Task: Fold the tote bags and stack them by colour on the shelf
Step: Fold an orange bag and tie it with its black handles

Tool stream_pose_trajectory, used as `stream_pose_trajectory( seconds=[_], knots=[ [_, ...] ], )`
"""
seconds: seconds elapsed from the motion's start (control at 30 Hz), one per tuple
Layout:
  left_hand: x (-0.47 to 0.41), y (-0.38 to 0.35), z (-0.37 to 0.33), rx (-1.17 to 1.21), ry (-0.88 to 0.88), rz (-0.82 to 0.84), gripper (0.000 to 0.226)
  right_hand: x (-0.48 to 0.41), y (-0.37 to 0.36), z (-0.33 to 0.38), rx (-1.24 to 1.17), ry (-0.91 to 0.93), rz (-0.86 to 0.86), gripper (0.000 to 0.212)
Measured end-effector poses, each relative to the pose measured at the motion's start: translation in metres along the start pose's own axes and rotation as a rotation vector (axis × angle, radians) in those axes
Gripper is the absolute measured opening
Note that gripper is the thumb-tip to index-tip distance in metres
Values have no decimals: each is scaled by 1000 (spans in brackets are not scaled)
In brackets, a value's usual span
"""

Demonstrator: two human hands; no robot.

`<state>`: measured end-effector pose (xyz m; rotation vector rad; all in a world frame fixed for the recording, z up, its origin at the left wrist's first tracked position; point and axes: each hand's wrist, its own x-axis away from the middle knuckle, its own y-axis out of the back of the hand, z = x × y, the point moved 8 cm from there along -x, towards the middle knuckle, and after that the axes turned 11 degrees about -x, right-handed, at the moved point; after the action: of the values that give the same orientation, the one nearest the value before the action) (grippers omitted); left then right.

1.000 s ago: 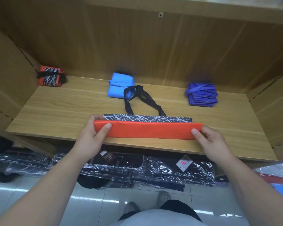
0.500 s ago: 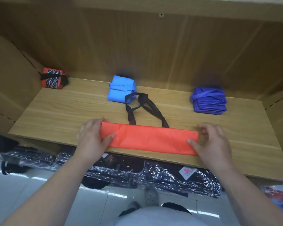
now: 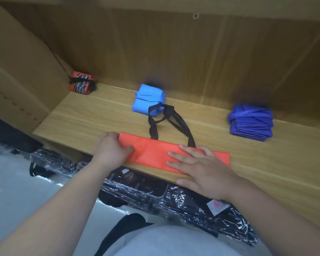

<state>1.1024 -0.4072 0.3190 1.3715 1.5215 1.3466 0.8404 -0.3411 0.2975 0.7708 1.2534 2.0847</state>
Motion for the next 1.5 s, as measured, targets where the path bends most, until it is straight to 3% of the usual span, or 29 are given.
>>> stream_pose_trajectory(
  seconds=[0.13, 0.27, 0.4, 0.5, 0.63, 0.73, 0.83, 0.9, 0.97, 1.17, 1.33, 1.4, 1.5],
  knots=[
    [6, 1, 2, 383, 113, 26, 41, -1, 2, 2, -22, -10, 6, 60],
    [10, -5, 12, 862, 350, 67, 57, -6, 3, 1, -52, -20, 9, 62],
    [18, -12, 5, 1316, 489, 197, 23, -20, 7, 4, -72, -25, 17, 66],
    [22, -3, -5, 1401, 427, 148, 7, -33, 8, 7, -74, -20, 15, 69],
    [28, 29, -31, 1230, 100, -45, 7, -48, 5, 12, -45, -22, -2, 67],
    [36, 46, -56, 943, -108, -178, 11, -66, 10, 23, -106, -20, -72, 68],
    [39, 54, -77, 610, -307, -292, 14, -66, 31, 30, -317, 16, -383, 54],
    [36, 59, -83, 460, -403, -371, 18, -44, 49, 18, -271, -63, -666, 41],
    [34, 66, -89, 349, -484, -443, 23, -19, 53, -1, -190, -192, -752, 39],
    [36, 28, -118, 123, -695, -270, 47, 20, 19, -39, -305, -100, -426, 51],
    [47, -23, -126, -129, -716, -117, 54, 23, 21, -41, -401, -171, -419, 44],
    [52, -35, -123, -146, -716, -106, 57, 22, 22, -42, -434, -184, -390, 54],
    [57, -52, -119, -217, -722, -45, 82, 20, 21, -39, -420, -155, -337, 68]
  ],
)
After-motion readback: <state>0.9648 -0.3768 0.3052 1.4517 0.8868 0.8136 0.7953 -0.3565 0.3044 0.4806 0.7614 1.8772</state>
